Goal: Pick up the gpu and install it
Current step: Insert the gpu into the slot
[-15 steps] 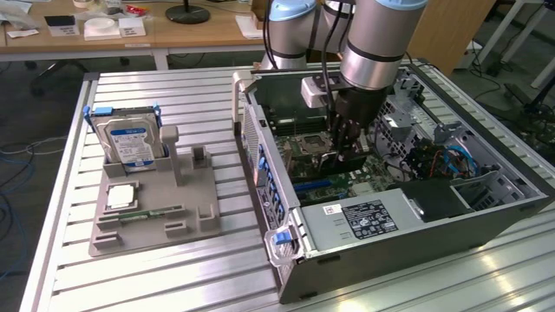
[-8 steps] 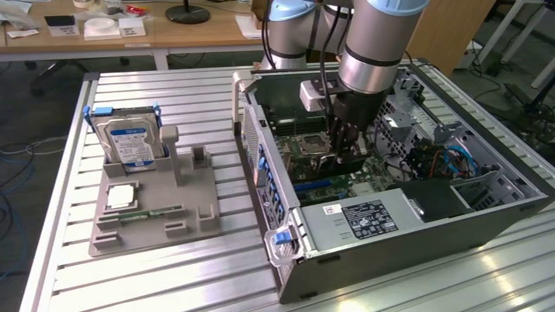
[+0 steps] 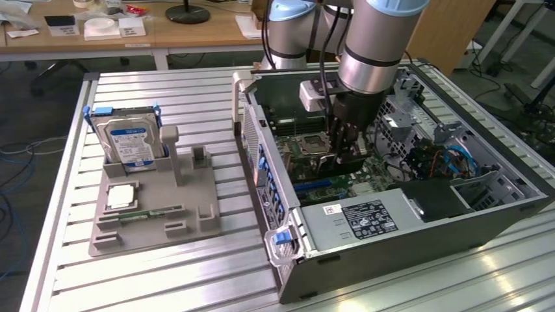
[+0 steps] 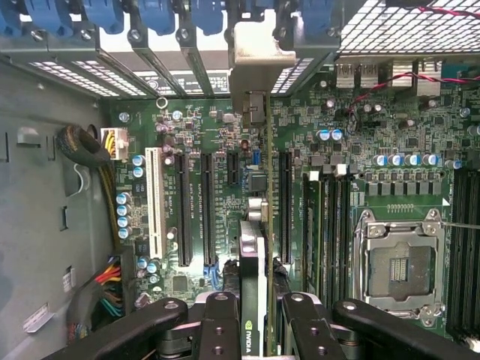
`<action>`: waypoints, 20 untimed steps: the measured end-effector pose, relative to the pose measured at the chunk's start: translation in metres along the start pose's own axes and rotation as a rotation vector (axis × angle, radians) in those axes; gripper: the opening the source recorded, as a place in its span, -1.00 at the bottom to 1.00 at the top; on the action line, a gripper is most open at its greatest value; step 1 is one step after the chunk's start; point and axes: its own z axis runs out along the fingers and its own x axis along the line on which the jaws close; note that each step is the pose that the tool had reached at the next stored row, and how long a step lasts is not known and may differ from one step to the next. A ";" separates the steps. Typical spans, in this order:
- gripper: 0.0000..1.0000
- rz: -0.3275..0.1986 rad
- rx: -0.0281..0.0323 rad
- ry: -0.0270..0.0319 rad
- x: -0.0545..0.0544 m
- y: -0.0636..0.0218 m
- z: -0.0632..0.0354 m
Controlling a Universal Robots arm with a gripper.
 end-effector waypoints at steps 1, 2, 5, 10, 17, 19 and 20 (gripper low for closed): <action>-0.47 0.000 -0.0001 0.0002 0.000 0.0001 0.0000; -0.47 0.000 0.0000 -0.0001 0.000 0.0003 0.0005; -0.47 0.000 0.0000 0.0001 0.000 0.0008 0.0032; -0.47 0.000 -0.0002 0.0003 0.000 0.0010 0.0044; -0.47 0.000 0.0000 -0.0001 0.000 0.0019 0.0064; -0.47 0.000 -0.0001 0.0000 0.000 0.0020 0.0079; -0.47 0.000 -0.0001 0.0002 0.000 0.0020 0.0084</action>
